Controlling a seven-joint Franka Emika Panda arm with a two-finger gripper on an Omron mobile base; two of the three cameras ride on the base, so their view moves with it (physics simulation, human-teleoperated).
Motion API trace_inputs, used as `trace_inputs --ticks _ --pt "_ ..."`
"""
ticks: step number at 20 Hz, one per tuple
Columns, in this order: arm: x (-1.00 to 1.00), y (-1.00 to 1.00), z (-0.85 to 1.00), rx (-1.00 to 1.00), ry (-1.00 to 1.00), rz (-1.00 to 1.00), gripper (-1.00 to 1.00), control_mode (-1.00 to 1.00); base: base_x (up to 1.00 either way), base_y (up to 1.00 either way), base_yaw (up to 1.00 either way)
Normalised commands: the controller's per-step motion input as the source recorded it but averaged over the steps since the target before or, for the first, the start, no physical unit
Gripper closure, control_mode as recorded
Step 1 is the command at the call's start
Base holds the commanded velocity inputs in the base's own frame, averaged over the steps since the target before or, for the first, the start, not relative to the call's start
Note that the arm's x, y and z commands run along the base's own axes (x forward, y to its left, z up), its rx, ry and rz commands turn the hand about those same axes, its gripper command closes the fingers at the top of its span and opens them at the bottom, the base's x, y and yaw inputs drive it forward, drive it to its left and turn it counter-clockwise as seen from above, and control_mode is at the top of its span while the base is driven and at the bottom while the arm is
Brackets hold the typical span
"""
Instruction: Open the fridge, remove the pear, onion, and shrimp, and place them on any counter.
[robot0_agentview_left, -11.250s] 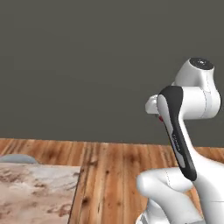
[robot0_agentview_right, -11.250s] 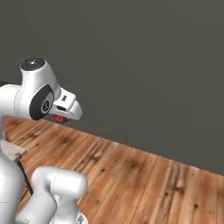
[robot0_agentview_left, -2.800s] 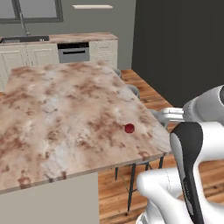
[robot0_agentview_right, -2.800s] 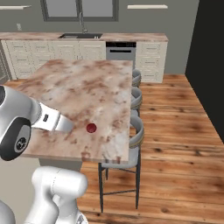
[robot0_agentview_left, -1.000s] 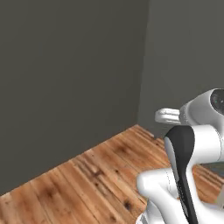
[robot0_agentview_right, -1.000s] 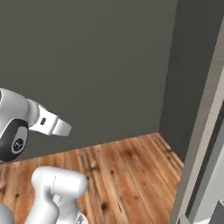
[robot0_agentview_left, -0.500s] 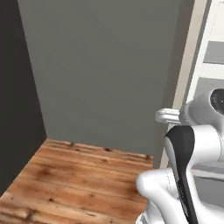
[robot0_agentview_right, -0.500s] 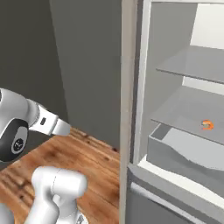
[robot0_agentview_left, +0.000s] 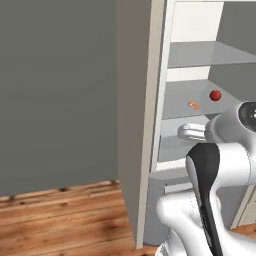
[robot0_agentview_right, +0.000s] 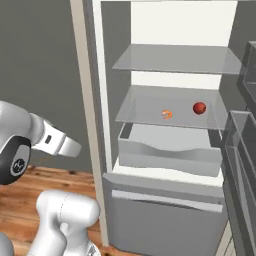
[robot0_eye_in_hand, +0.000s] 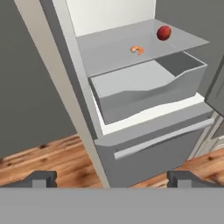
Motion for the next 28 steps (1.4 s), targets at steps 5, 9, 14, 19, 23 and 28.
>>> trace_inputs --ticks 5,9,14,19,23,28 --pt "0.0 0.0 0.0 0.0 0.0 0.0 -1.0 1.0 0.02 -0.09 0.0" --pt "0.0 0.0 0.0 0.0 0.0 0.0 -1.0 1.0 0.0 -0.76 0.0" --pt "0.0 0.0 0.0 0.0 0.0 0.0 -1.0 1.0 0.39 -0.7 0.07" --pt "0.0 0.0 0.0 0.0 0.0 0.0 -1.0 1.0 0.81 -0.14 0.13" --pt "0.0 0.0 0.0 0.0 0.0 0.0 -1.0 1.0 0.63 -0.26 0.1" --pt "0.0 0.0 0.0 0.0 0.0 0.0 -1.0 1.0 0.36 -0.47 0.05"
